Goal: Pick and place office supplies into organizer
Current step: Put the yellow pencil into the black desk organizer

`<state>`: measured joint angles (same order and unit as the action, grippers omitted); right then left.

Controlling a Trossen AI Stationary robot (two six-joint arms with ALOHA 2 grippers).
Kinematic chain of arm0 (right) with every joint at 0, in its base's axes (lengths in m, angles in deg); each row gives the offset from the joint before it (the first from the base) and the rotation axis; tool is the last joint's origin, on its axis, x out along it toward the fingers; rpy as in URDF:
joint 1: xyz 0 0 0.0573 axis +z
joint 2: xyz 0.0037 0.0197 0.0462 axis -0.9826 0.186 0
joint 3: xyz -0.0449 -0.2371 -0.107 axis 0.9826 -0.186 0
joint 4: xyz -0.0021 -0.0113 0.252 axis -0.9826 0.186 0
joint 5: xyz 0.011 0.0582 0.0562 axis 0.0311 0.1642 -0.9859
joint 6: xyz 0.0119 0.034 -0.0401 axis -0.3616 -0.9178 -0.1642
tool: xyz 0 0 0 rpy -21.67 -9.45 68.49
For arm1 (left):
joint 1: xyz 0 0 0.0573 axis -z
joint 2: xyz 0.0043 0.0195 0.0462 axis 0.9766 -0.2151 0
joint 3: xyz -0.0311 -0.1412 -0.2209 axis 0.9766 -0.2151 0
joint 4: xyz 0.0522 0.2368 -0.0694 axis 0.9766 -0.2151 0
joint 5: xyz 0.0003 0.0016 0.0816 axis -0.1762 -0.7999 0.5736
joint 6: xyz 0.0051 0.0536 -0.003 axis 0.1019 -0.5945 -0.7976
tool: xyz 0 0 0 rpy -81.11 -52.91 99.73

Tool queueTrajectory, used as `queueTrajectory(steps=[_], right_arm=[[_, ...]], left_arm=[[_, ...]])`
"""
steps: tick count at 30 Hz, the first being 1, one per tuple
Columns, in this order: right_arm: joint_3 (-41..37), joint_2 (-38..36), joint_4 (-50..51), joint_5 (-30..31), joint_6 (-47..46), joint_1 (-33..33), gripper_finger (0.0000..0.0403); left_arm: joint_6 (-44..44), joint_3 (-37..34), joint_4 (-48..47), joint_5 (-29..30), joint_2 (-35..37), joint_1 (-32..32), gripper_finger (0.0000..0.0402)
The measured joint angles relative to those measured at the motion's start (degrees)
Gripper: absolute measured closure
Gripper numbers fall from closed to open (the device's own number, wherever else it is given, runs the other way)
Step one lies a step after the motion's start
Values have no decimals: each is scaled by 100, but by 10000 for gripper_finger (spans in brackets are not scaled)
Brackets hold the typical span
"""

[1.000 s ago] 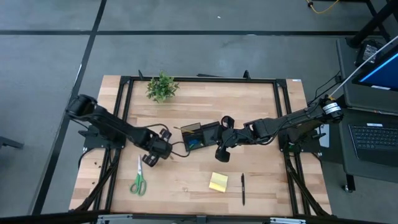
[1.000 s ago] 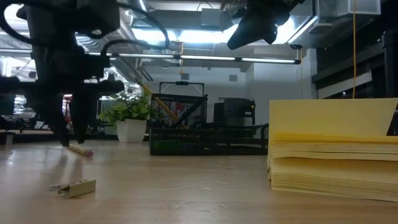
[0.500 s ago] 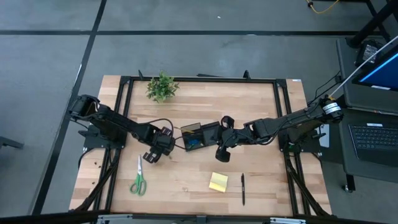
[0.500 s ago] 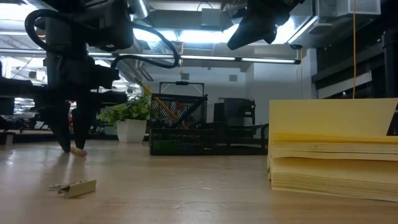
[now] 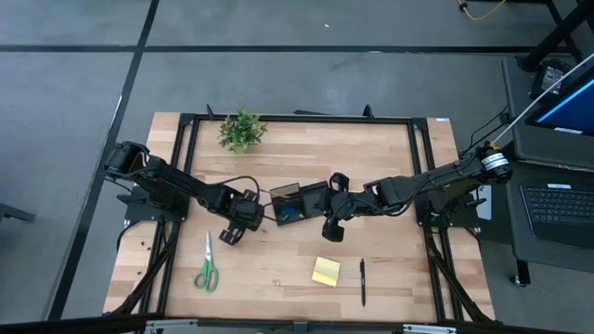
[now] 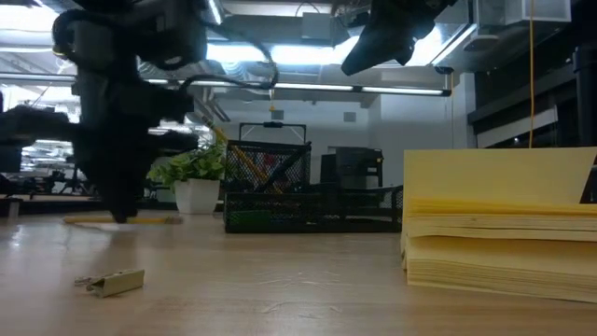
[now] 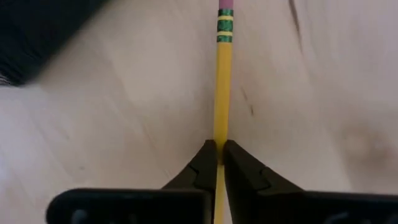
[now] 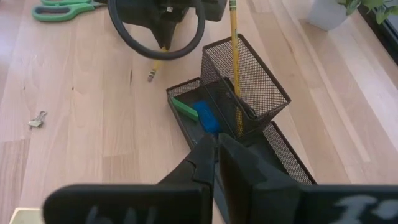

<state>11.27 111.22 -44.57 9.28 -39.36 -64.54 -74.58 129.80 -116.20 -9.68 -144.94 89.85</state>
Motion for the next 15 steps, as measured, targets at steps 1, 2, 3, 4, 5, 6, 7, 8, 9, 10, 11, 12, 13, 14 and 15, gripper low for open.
queueTrajectory(steps=[1, 2, 3, 4, 5, 6, 7, 8, 9, 10, 11, 12, 13, 14, 15], right_arm=[[0, 0, 0, 0, 8, 0, 378], [0, 0, 0, 0, 11, 0, 378], [-2, 0, 0, 0, 11, 0, 378], [-2, 0, 1, 0, 11, 0, 378], [-2, 0, 0, 0, 10, 0, 378], [-2, 0, 1, 0, 8, 0, 378], [-2, 4, 0, 0, 8, 0, 378], [-2, 24, -9, 4, 8, 0, 378], [-2, 39, -4, 8, 16, 0, 378], [-4, 57, 14, 7, 90, 0, 378], [-4, 96, -5, 10, 136, 0, 378], [-4, 127, -46, 16, 180, -2, 378], [-5, 145, -29, 23, 260, -2, 378], [-7, 175, -20, 40, 296, -4, 378], [-6, 205, -75, 56, 324, -13, 378]], left_arm=[[27, 33, 60, -3, 5, 8, 388], [40, 65, 127, -17, 8, 30, 386], [22, 97, 177, -49, 28, 56, 386], [-9, 132, 219, -69, 49, 87, 386], [-31, 158, 272, -75, 79, 116, 387], [-40, 169, 309, -82, 114, 138, 389], [-37, 170, 334, -93, 157, 156, 390], [-31, 170, 339, -87, 216, 172, 391], [-19, 170, 338, -87, 280, 193, 391], [36, 170, 350, -89, 350, 208, 391], [97, 170, 347, -91, 423, 235, 390], [166, 170, 347, -118, 509, 261, 389], [218, 170, 362, -149, 606, 289, 388], [249, 170, 413, -156, 715, 323, 388], [266, 170, 493, -155, 827, 352, 388]])
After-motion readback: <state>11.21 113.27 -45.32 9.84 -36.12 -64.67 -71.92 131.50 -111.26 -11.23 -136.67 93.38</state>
